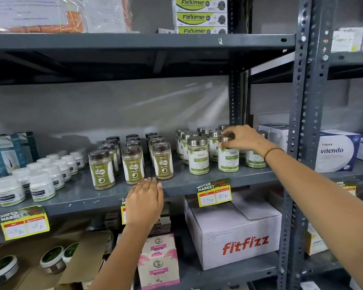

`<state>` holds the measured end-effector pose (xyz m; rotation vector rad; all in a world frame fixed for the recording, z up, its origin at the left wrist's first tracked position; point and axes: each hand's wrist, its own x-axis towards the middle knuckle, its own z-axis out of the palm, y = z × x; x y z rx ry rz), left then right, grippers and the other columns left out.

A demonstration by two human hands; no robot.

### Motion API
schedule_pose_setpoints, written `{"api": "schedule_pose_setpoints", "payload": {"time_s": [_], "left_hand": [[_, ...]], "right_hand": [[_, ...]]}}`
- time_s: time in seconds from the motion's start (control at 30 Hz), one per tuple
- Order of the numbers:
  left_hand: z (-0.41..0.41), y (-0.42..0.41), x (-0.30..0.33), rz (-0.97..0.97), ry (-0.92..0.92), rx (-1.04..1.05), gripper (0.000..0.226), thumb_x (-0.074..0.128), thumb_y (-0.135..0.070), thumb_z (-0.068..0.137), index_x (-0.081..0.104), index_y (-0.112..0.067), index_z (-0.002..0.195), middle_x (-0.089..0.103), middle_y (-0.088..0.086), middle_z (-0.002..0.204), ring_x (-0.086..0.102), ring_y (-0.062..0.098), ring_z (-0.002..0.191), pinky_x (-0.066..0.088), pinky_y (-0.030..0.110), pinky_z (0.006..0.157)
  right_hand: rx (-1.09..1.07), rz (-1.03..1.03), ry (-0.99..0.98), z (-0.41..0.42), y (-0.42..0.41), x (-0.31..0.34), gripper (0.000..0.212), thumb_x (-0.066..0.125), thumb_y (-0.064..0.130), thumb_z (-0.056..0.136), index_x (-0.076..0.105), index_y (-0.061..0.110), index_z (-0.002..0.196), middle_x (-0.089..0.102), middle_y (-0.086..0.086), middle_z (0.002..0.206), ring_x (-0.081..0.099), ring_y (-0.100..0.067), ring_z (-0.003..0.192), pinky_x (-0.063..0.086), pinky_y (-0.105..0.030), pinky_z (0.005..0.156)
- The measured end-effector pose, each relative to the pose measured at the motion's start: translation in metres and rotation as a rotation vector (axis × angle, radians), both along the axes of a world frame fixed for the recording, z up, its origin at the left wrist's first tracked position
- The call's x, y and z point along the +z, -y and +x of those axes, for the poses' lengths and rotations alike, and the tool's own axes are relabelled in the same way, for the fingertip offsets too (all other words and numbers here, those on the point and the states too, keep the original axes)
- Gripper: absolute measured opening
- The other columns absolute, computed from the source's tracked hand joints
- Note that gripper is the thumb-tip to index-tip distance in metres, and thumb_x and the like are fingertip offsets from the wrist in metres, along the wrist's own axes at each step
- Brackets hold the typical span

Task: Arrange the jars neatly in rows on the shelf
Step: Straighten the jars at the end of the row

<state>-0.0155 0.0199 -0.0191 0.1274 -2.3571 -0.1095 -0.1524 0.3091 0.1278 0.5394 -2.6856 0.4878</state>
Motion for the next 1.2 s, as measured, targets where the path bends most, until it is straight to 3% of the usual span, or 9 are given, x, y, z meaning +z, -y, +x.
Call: {"api": "schedule_pose_setpoints", "payload": {"time_s": [0.37,0.53,0.67,0.77,0.87,1.0,1.2], "left_hand": [[0.001,0.0,0.0,0.009,0.008,-0.003,0.039,0.041,-0.029,0.097,0.066,-0.005,0.114,0.069,0.013,0.115,0.062,0.025,0.112,0.047,0.039,0.1],[0.002,-0.001,0.001,0.014,0.004,-0.011,0.038,0.042,-0.029,0.097,0.066,-0.005,0.114,0.069,0.014,0.115,0.062,0.025,0.112,0.047,0.039,0.1],[0.001,-0.001,0.001,0.02,0.005,-0.001,0.04,0.04,-0.03,0.097,0.065,-0.005,0.116,0.069,0.013,0.116,0.061,0.024,0.113,0.046,0.039,0.101],[0.0,0.0,0.0,0.007,0.012,0.01,0.041,0.039,-0.031,0.097,0.064,-0.005,0.116,0.068,0.013,0.118,0.061,0.024,0.114,0.046,0.039,0.101],[0.0,0.0,0.0,0.002,0.018,0.015,0.043,0.037,-0.032,0.098,0.064,-0.006,0.118,0.068,0.012,0.119,0.06,0.023,0.115,0.045,0.038,0.103],[-0.001,0.0,0.0,-0.003,0.022,0.025,0.043,0.036,-0.032,0.098,0.064,-0.007,0.118,0.067,0.011,0.12,0.059,0.022,0.116,0.044,0.038,0.103],[-0.001,-0.001,0.0,0.003,0.02,0.025,0.041,0.038,-0.032,0.097,0.066,-0.007,0.115,0.069,0.011,0.116,0.061,0.023,0.113,0.047,0.039,0.101]], "right_hand": [[-0.056,0.003,-0.08,-0.004,0.001,-0.002,0.069,0.073,0.066,0.068,0.068,0.023,0.121,0.07,-0.003,0.114,0.064,-0.023,0.103,0.051,-0.036,0.087],[-0.057,0.017,-0.134,0.0,0.004,-0.002,0.082,0.065,0.071,0.073,0.055,0.022,0.138,0.065,-0.008,0.127,0.062,-0.028,0.113,0.052,-0.044,0.094],[0.084,-0.076,-0.257,0.011,0.024,0.0,0.081,0.052,0.075,0.08,0.055,0.019,0.138,0.061,-0.005,0.137,0.059,-0.025,0.122,0.05,-0.042,0.097],[0.163,0.024,-0.193,0.016,0.045,0.001,0.094,0.042,0.085,0.073,0.056,0.019,0.138,0.063,-0.005,0.135,0.063,-0.022,0.117,0.048,-0.046,0.101],[0.148,0.135,-0.18,0.012,0.06,-0.003,0.097,0.04,0.085,0.074,0.051,0.018,0.143,0.062,-0.01,0.135,0.067,-0.016,0.096,0.035,-0.052,0.112],[0.106,0.174,-0.196,0.004,0.069,-0.005,0.092,0.042,0.082,0.078,0.049,0.019,0.145,0.053,-0.003,0.147,0.059,-0.024,0.123,0.018,-0.054,0.119],[0.15,0.117,-0.357,0.019,0.099,-0.002,0.084,0.04,0.078,0.082,0.052,0.021,0.142,0.06,-0.005,0.14,0.056,-0.022,0.127,0.016,-0.055,0.12]]}}
